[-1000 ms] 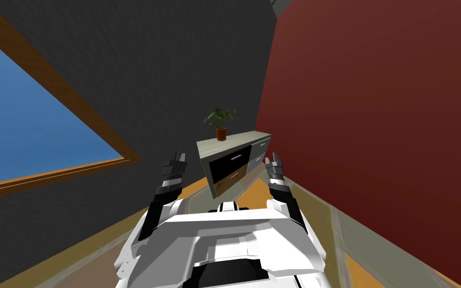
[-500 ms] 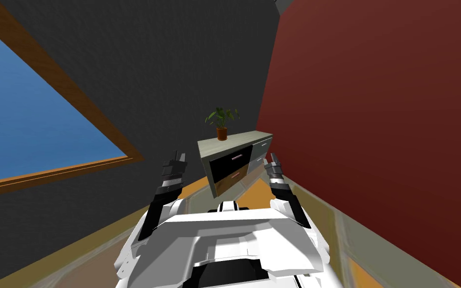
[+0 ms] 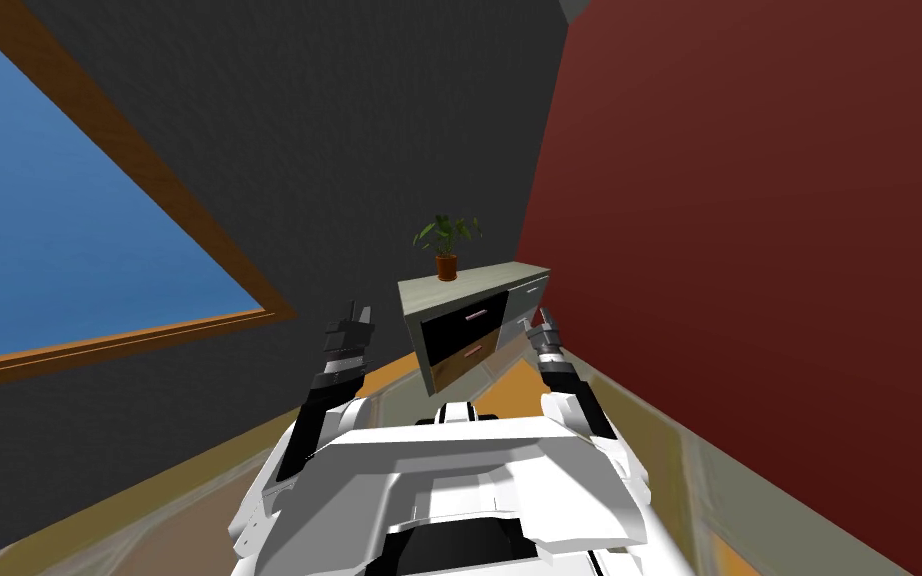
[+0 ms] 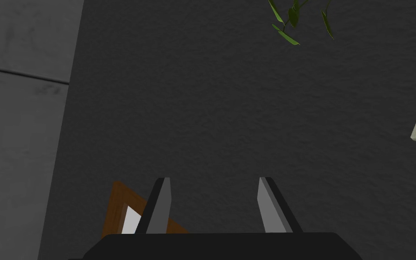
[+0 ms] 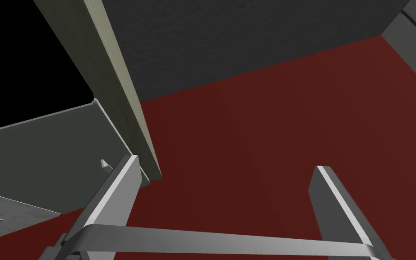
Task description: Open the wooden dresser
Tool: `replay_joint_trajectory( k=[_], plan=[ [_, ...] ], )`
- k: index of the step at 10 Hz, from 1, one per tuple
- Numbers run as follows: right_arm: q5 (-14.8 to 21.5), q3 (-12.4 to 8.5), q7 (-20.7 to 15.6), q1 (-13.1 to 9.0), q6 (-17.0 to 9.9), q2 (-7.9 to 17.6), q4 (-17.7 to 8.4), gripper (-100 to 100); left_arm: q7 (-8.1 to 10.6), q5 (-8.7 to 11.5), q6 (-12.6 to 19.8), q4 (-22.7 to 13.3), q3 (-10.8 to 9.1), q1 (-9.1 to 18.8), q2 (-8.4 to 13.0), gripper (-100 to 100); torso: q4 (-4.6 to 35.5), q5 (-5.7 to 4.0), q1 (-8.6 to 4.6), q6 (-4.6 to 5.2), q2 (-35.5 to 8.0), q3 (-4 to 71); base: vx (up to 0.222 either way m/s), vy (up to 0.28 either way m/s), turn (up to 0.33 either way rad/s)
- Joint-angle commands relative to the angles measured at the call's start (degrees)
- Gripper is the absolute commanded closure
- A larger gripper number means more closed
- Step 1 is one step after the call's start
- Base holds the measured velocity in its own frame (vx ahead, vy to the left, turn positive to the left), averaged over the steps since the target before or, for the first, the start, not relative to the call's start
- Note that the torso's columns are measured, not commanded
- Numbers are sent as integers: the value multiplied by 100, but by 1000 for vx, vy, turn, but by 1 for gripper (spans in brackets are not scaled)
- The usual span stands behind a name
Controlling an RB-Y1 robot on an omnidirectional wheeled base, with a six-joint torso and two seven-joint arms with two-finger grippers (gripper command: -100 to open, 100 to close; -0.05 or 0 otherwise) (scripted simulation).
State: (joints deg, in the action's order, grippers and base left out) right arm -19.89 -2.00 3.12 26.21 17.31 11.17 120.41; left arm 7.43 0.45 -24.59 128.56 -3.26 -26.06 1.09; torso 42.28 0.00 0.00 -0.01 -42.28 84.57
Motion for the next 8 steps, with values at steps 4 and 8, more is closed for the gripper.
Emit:
replay_joint_trajectory(
  k=[4,8],
  plan=[
    [-813,-74,403,-214,-324,165,-296,-100,0,0,0,0,0,0,0,0,0,0,1,0,-1,-1,5,-8,42],
    [-1433,-132,727,-412,-574,269,-583,-100,0,0,0,0,0,0,0,0,-1,0,0,0,2,1,6,-8,47]
  ],
)
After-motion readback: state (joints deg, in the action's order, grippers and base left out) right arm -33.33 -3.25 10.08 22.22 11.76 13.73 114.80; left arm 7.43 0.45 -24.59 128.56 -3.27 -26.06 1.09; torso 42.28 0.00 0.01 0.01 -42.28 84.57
